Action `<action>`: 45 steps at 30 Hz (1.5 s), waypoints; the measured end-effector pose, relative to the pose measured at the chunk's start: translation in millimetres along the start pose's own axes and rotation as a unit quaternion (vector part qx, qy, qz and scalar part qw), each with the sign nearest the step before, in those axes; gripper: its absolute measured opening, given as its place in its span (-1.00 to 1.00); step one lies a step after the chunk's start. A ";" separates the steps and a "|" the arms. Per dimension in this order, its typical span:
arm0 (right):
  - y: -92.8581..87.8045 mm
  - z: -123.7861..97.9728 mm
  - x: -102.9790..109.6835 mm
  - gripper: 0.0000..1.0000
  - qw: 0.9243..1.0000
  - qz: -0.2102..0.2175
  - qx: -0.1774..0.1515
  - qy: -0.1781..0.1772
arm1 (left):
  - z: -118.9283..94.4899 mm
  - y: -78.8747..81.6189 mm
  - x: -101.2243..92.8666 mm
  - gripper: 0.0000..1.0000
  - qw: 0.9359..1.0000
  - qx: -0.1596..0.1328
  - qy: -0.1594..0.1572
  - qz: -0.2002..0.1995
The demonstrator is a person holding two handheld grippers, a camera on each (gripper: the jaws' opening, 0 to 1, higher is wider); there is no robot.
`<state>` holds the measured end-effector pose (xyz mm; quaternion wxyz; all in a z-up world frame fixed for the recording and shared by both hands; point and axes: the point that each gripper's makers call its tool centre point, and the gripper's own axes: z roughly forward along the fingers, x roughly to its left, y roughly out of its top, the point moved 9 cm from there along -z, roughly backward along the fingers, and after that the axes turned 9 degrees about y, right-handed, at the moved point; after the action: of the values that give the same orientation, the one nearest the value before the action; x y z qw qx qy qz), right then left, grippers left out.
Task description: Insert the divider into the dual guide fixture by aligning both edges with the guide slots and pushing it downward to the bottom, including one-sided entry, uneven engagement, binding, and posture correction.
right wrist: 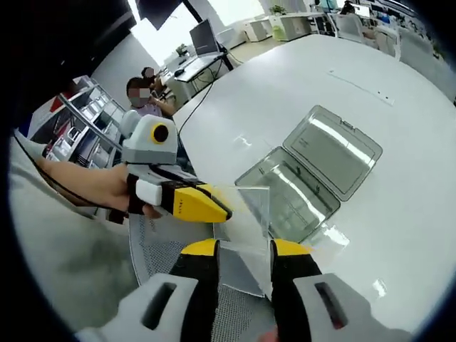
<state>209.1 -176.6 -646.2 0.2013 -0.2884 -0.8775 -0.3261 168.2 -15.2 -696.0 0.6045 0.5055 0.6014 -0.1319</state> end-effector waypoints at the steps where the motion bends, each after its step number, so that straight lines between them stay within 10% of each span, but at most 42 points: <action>1: -0.1 -0.7 -0.1 -0.54 1.000 0.003 -0.003 0.005 | -0.6 0.6 0.6 -1.00 1.000 0.001 0.000 0.003; 25: -5.3 -13.0 3.3 -0.65 0.980 0.020 -0.056 0.191 | -1.0 16.8 -20.0 -1.00 0.993 0.041 -0.100 0.041; 45: -12.6 -8.1 2.9 -0.83 0.963 0.055 -0.077 0.251 | -0.8 16.3 -26.3 -1.00 0.990 0.046 -0.128 0.043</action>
<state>200.2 -188.9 -644.7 0.4100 -0.2598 -0.7538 -0.4429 173.9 -19.0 -665.8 0.6577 0.5372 0.4900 -0.1968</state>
